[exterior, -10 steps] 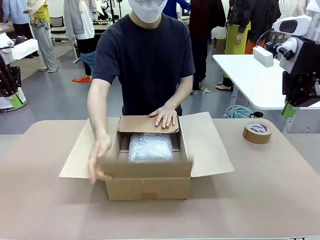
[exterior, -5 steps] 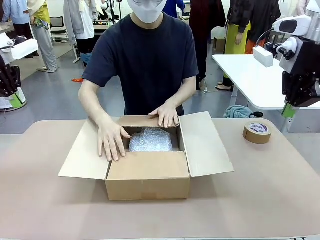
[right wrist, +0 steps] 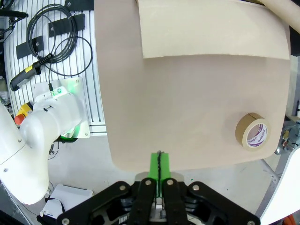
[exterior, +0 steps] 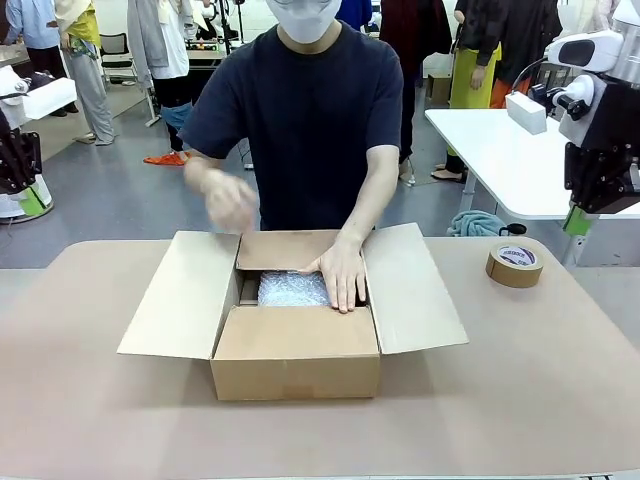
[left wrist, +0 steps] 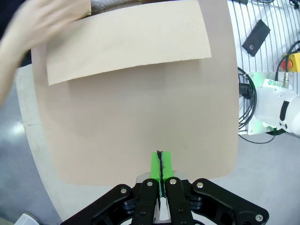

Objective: Wrap the clocks to prevent damage.
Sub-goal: Push the right (or left) flap of the Package Box to close it.

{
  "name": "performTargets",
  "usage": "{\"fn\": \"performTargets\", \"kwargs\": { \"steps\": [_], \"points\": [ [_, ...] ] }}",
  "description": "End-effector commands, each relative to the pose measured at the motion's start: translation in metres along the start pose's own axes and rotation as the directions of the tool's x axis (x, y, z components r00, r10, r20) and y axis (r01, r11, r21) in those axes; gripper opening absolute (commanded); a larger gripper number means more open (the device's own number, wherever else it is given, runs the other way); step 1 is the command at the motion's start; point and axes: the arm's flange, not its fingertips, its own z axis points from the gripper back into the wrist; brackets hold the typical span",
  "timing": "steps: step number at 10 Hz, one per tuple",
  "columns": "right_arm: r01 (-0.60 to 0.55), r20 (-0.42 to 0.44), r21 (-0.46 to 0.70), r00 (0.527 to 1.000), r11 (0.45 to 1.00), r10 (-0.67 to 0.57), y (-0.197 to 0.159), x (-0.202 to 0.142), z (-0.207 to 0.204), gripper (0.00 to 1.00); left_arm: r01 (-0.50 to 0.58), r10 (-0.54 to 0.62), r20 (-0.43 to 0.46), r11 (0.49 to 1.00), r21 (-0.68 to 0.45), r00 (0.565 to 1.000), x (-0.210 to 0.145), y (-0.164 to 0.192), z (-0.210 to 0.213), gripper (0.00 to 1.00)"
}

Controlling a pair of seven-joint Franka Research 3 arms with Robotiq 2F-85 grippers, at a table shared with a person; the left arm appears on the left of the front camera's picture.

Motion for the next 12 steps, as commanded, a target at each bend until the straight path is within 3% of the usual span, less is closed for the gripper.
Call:
{"fn": "performTargets", "kwargs": {
  "steps": [1, 6, 7, 8, 9, 12],
  "points": [
    [0.011, 0.018, 0.000, 1.000, 1.000, -0.011, -0.001, 0.003, 0.000, 0.01, 0.009, -0.009, 0.008, 1.000, -0.007, 1.000, -0.001, 0.000, 0.001, 0.00],
    [0.011, 0.018, 0.000, 1.000, 1.000, -0.011, -0.001, 0.003, 0.000, 0.01, 0.000, 0.000, 0.000, 1.000, 0.000, 1.000, 0.000, 0.000, 0.000, 0.00],
    [0.011, 0.018, 0.000, 1.000, 1.000, -0.011, -0.001, 0.003, 0.000, 0.01, 0.046, -0.051, 0.156, 0.998, 0.035, 0.986, -0.023, 0.004, -0.025, 0.00],
    [0.011, 0.018, 0.000, 1.000, 1.000, -0.011, -0.001, 0.003, 0.000, 0.01, -0.008, -0.014, 0.297, 0.997, 0.071, 0.955, -0.040, 0.015, -0.049, 0.00],
    [0.011, 0.018, 0.000, 1.000, 1.000, -0.011, -0.001, 0.003, 0.000, 0.01, -0.072, 0.028, 0.349, 0.991, 0.115, 0.937, -0.049, 0.004, -0.083, 0.00],
    [0.011, 0.018, 0.000, 1.000, 1.000, -0.011, -0.001, 0.003, 0.000, 0.01, -0.194, 0.151, 0.432, 0.979, 0.057, 0.889, -0.071, 0.006, -0.134, 0.00]
  ]
}}
